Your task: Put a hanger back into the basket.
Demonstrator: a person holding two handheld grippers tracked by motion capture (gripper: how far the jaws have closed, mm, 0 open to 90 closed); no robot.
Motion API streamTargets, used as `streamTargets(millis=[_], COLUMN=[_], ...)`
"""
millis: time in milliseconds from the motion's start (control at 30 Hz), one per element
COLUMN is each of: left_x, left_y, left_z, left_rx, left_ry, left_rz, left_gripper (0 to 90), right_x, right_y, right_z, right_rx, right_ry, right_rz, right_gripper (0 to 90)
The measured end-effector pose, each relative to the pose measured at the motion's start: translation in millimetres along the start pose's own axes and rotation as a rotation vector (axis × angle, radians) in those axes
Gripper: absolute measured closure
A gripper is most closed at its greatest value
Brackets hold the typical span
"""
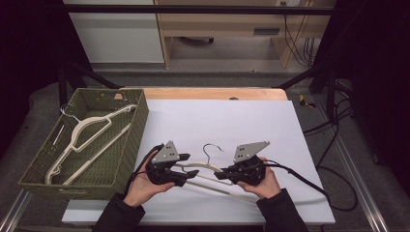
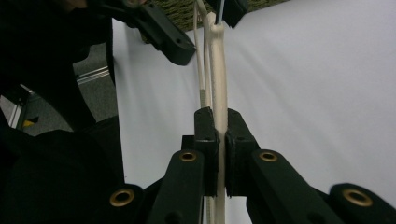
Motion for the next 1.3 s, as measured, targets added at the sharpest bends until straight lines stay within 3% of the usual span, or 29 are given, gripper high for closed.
streamTargets(millis=[233, 467, 500, 533, 567, 633, 800, 1033, 1200, 1300], left_x=[5.0, 6.5, 7.4, 7.4, 9.7, 12.2, 15.8, 21.9, 20.7, 15.1], left_y=[-4.4, -5.2, -4.8, -4.8, -4.2, -3.8, -4.7, -6.8, -3.8, 0.4], left_z=[4.6, 6.3, 6.6, 6.6, 6.7, 6.2, 6.5, 7.0, 5.6, 4.1], left_rx=[-0.045, -0.061, -0.063, -0.063, -0.065, -0.07, -0.074, -0.072, -0.056, -0.033], left_ry=[-0.04, -0.077, -0.083, -0.083, -0.079, -0.088, -0.085, -0.035, -0.023, 0.0], left_rz=[0.029, 0.007, 0.007, 0.007, 0.023, 0.018, 0.024, 0.068, 0.037, 0.007], left_gripper=[68.4, 70.7, 73.1, 75.0, 76.8, 79.1, 82.0, 85.7, 86.0, 86.0], right_x=[-4.9, -4.8, -2.8, -2.8, 0.2, 1.8, 4.3, 7.6, 8.3, 10.3], right_y=[-2.2, -4.3, -4.2, -4.2, -2.5, -1.1, -0.9, 0.4, 3.9, 13.0], right_z=[-0.6, 0.7, 0.9, 0.9, 0.7, 0.1, -0.7, -1.6, -2.9, -5.8], right_rx=[-0.001, -0.011, -0.009, -0.009, -0.008, -0.001, 0.015, 0.035, 0.057, 0.098], right_ry=[0.009, 0.002, 0.006, 0.006, 0.014, 0.019, 0.032, 0.04, 0.039, 0.029], right_rz=[-0.039, -0.045, -0.015, -0.015, 0.035, 0.07, 0.125, 0.191, 0.214, 0.263], right_gripper=[86.8, 86.3, 84.3, 84.3, 80.9, 77.2, 67.8, 54.1, 45.3, 35.5])
Point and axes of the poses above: each handheld gripper's, and its own axes: y roughly backward along the jaws, z roughly out of its underside, x roughly to its right, the point moved 5 cm from there along -y, roughly forward along the jaws, and after that the axes turned 13 degrees about y, right-handed, at the moved point
